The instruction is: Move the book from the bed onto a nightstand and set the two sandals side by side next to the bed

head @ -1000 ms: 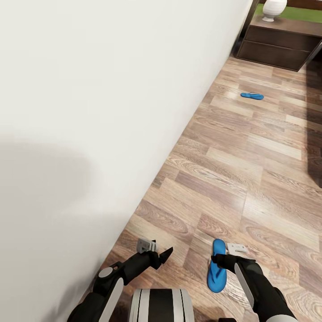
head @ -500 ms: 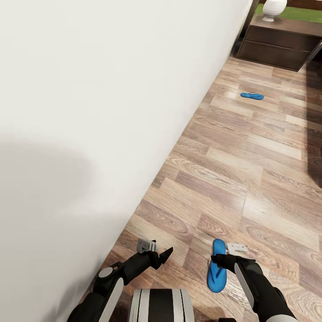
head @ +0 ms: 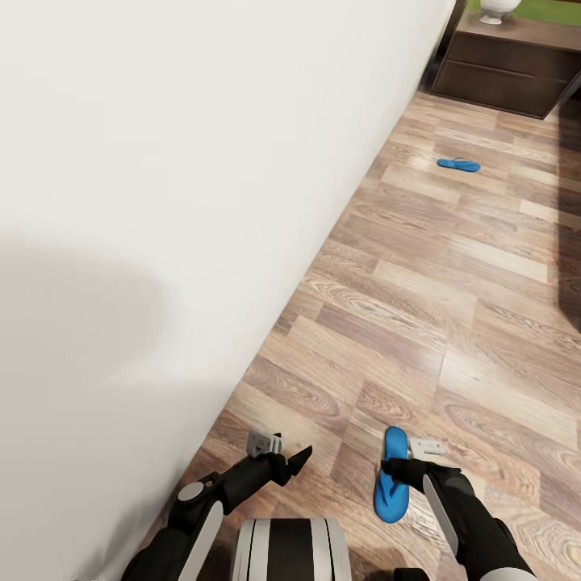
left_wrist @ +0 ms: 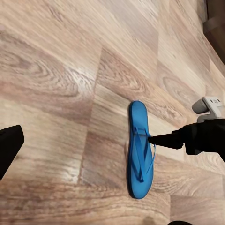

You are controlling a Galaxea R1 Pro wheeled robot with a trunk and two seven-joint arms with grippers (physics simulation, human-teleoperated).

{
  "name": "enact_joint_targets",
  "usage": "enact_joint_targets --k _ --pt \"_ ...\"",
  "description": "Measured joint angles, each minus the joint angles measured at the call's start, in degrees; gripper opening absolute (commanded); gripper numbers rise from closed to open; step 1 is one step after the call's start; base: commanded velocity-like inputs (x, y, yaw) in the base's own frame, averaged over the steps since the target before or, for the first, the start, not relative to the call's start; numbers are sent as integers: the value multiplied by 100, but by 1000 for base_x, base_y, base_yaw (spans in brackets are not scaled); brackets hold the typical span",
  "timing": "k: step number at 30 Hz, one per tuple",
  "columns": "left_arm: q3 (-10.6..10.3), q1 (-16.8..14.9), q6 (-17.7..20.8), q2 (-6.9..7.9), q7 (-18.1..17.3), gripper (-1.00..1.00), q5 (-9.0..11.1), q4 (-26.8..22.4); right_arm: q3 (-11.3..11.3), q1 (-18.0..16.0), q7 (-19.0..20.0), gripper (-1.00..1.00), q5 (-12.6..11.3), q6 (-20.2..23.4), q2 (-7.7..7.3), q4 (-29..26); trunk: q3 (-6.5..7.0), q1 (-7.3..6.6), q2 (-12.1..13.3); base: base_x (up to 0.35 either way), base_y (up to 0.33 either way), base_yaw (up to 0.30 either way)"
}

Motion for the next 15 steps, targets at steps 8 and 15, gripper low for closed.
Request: enact_joint_targets --k 8,15 --pt "0 0 1 0 0 100 -3 0 0 0 0 100 0 0 0 0 -112 13 -7 0 0 0" --pt "0 0 2 0 -2 100 -4 0 0 0 0 100 0 0 0 0 -199 23 -12 0 0 0"
